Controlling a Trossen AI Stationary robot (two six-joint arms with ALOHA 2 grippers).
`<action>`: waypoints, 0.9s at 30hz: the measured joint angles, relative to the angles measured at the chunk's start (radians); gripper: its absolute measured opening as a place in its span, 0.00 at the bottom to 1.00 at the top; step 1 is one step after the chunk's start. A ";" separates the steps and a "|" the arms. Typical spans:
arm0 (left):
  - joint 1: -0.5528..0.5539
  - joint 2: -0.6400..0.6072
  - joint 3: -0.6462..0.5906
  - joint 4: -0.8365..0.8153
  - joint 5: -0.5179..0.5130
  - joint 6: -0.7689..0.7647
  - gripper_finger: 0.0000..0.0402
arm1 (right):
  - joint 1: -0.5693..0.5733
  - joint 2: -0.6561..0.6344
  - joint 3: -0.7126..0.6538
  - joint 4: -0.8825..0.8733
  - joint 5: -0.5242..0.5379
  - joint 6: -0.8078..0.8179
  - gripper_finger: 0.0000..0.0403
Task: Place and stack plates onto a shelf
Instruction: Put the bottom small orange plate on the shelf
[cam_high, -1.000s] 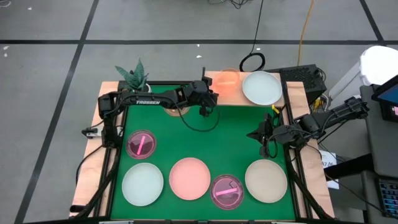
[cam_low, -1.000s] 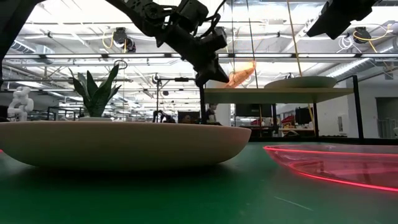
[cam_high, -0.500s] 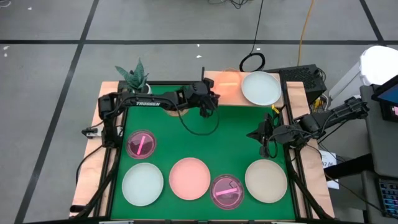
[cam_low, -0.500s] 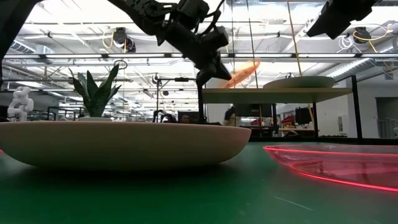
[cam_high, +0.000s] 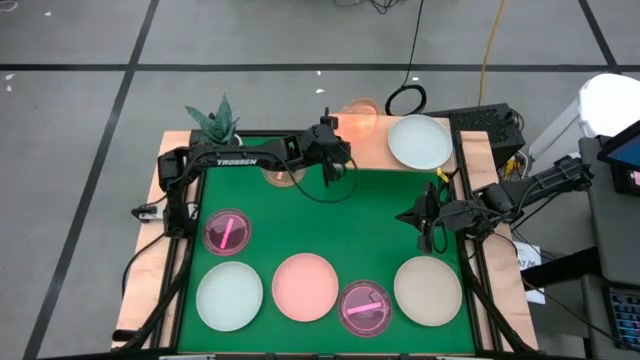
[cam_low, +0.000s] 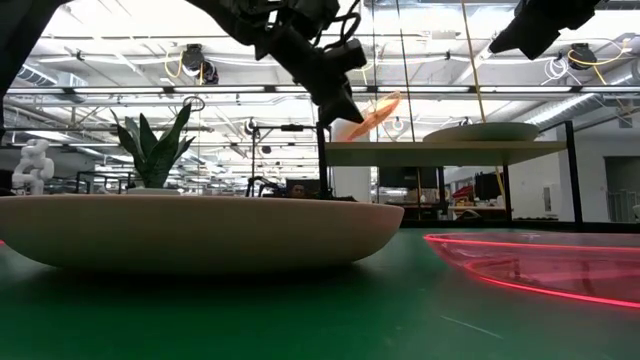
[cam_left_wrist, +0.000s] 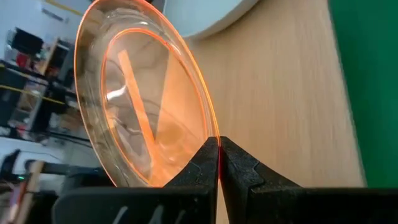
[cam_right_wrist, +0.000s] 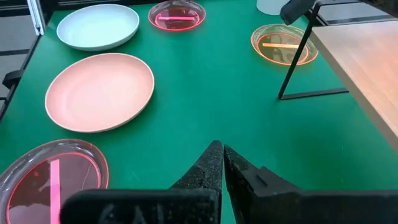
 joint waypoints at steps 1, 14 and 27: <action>0.003 0.000 0.000 -0.004 0.011 -0.009 0.03 | 0.000 0.000 0.000 0.000 0.000 0.000 0.00; 0.014 0.023 0.000 -0.019 0.100 -0.037 0.03 | 0.000 0.000 0.000 0.000 0.000 -0.023 0.00; 0.017 0.032 0.000 -0.033 0.099 -0.035 0.03 | 0.000 0.000 0.000 0.000 0.000 -0.023 0.00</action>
